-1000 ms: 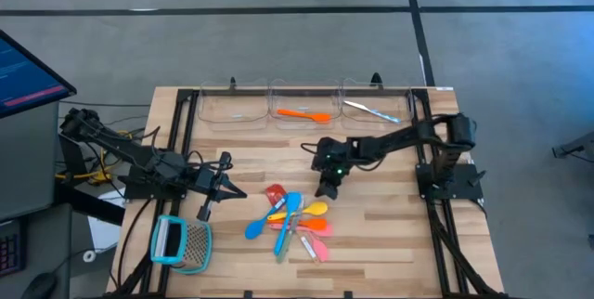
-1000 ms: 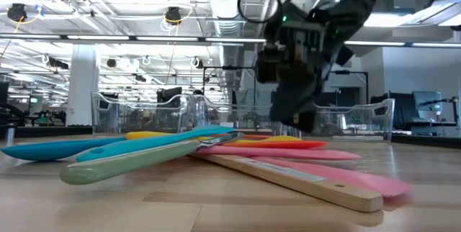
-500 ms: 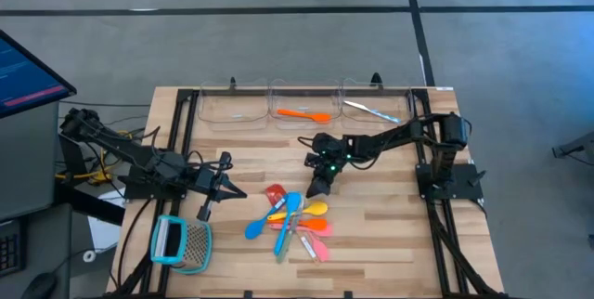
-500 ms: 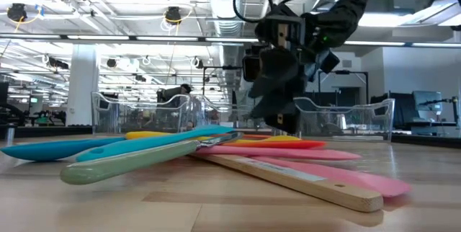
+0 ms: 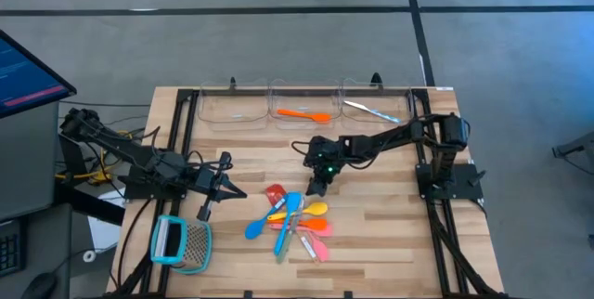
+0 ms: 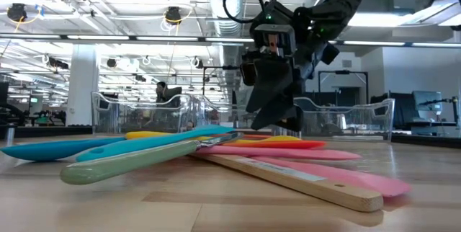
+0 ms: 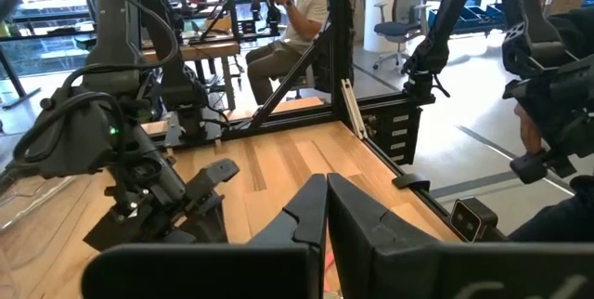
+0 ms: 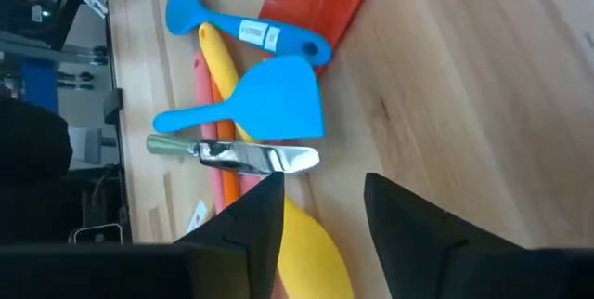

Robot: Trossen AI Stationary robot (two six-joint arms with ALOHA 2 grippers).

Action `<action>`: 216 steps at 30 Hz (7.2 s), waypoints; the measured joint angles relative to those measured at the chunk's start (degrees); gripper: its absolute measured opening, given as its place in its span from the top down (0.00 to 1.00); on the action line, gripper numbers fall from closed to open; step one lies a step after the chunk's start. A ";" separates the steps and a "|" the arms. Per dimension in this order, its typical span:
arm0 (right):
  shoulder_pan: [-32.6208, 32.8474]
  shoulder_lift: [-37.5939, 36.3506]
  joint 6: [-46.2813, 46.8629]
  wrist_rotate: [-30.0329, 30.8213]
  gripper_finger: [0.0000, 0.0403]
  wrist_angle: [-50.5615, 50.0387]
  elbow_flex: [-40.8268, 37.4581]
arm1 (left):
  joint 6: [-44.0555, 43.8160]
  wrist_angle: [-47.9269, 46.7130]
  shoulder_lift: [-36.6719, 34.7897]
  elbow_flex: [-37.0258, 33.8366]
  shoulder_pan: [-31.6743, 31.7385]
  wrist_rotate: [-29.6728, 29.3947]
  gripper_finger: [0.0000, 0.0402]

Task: Pick & Place Kitchen Items
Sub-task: Put the green table knife into the right transparent bin

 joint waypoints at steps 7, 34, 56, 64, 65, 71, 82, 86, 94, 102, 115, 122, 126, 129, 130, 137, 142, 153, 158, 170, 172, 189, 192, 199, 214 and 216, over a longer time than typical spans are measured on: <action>0.68 4.72 2.56 0.75 0.64 1.36 0.87 | 0.00 -0.01 0.01 0.00 -0.01 -0.02 0.99; 0.71 9.49 -1.74 -8.61 0.64 -3.04 7.91 | -0.13 -0.79 0.02 0.00 0.00 0.00 0.99; 2.58 9.49 -0.89 -6.54 0.63 2.10 7.91 | -0.13 -1.05 0.02 0.00 -0.01 0.00 0.99; 3.11 9.49 0.24 -6.14 0.66 3.24 7.91 | -0.13 -1.11 0.02 0.00 -0.02 0.00 0.99; 3.10 9.49 0.62 -5.64 0.65 3.21 7.91 | -0.13 -1.11 0.02 0.00 -0.01 0.00 0.99; 3.09 9.48 1.65 -4.73 0.64 2.38 7.91 | -0.13 -1.11 0.02 0.00 -0.02 0.00 0.99; 3.30 9.46 1.23 -3.22 0.66 0.38 7.91 | -0.13 -1.11 0.02 0.00 -0.01 0.00 0.99; 3.33 9.50 1.21 -3.19 0.66 0.42 7.91 | -0.13 -1.11 0.02 0.00 0.00 0.00 0.99; 3.57 12.46 3.23 -3.82 0.66 2.49 8.84 | -0.13 -1.14 0.02 0.00 -0.02 0.00 0.99; 3.62 12.84 1.78 -3.85 0.80 1.06 10.78 | -0.13 -1.18 0.02 0.00 0.00 0.00 0.99; 3.34 12.08 -1.95 -6.27 0.99 1.66 10.92 | -0.13 -1.46 0.00 0.00 -0.02 0.00 0.99; 1.74 9.51 -5.09 -5.28 1.00 -1.47 10.88 | -0.15 -1.55 0.02 0.00 0.00 0.00 0.99; 0.58 7.81 -6.74 -4.45 1.00 -3.97 10.88 | -0.15 -1.57 0.02 0.00 -0.01 0.00 0.99; -0.25 6.21 -8.56 -3.57 1.00 -6.11 10.88 | -0.23 -1.60 0.00 0.00 -0.02 0.00 0.99; -0.33 5.75 -9.16 -3.32 1.00 -6.51 10.88 | -0.77 -1.60 0.02 0.00 -0.02 0.00 0.99; -0.56 4.55 -10.56 -2.27 1.00 -7.34 10.88 | -9.61 -1.67 5.92 0.00 0.09 -2.33 0.99; -0.56 4.55 -10.58 -2.27 1.00 -7.39 10.88 | -25.63 0.86 15.55 0.00 1.53 -14.16 0.98; -0.44 4.55 -11.92 -2.29 1.00 -7.36 10.88 | -45.30 4.99 28.31 0.00 13.88 0.15 0.81; -0.46 4.28 -12.53 -2.32 1.00 -7.67 10.88 | -51.51 8.37 31.88 0.00 17.81 8.24 0.69; -0.48 3.07 -14.07 -2.27 1.00 -6.24 10.88 | -58.95 17.82 42.65 0.02 13.58 2.37 0.58; -0.48 2.66 -14.53 -2.29 1.00 -5.37 10.92 | -60.43 20.35 44.77 -0.02 12.73 0.81 0.60; -0.46 1.75 -15.32 -1.35 1.00 -5.84 10.91 | -65.13 41.61 57.27 0.02 11.22 0.00 0.70; -0.46 1.75 -15.34 -1.33 1.00 -5.83 10.91 | -64.68 44.22 57.79 0.45 11.22 0.01 0.71; -0.43 1.75 -15.34 -1.33 1.00 -5.83 10.91 | -64.59 44.06 57.79 0.74 11.22 0.02 0.71; -0.41 1.77 -15.34 -1.18 1.00 -5.82 10.91 | -64.48 43.97 58.62 0.96 9.69 -1.48 0.71; -0.41 1.79 -15.19 -1.18 1.00 -5.70 10.91 | -64.48 43.95 59.32 1.33 9.71 -1.61 0.71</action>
